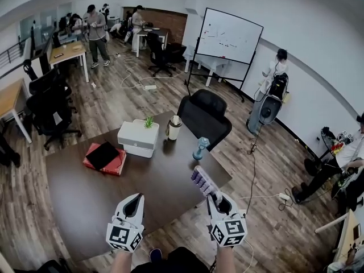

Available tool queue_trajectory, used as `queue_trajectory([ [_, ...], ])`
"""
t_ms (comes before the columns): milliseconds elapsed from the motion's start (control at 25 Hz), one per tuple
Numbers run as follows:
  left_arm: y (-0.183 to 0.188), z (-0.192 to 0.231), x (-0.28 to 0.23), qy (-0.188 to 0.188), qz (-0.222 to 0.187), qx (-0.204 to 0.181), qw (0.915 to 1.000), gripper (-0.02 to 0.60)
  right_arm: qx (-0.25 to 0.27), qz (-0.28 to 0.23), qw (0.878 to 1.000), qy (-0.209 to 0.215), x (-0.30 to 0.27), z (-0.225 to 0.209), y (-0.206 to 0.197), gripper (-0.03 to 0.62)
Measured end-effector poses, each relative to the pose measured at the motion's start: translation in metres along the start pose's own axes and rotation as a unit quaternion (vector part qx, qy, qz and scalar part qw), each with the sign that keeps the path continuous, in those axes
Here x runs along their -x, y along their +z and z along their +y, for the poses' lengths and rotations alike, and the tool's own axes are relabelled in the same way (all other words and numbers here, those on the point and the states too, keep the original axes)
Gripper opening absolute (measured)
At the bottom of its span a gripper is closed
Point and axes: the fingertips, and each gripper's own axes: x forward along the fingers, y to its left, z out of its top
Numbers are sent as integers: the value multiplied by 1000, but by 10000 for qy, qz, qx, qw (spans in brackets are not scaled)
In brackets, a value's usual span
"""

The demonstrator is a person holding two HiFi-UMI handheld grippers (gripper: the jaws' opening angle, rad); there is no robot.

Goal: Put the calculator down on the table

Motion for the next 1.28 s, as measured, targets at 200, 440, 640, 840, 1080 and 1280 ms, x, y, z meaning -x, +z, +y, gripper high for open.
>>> queue_trajectory([
  [200, 0, 12, -16, 28, 11, -20, 10000, -5, -24, 20, 10000, 30, -21, -2, 2, 118],
  [440, -4, 29, -46, 242, -9, -4, 9997, -5, -31, 35, 9998, 207, -57, -15, -1, 118],
  [640, -6, 37, -83, 445, -23, -104, 9990, -5, -68, -14, 9990, 445, -103, -39, 3, 117],
  [840, 0, 46, -123, 858, -123, -168, 9961, -5, -39, -6, 9970, 777, -146, -67, 13, 117],
  [1080, 5, 56, -160, 1368, -189, -205, 9902, -5, 44, -69, 9934, 1148, -196, -99, 29, 118],
  [1280, 5, 63, -179, 1787, -182, -235, 9835, -5, 135, -60, 9900, 1403, -225, -120, 33, 118],
])
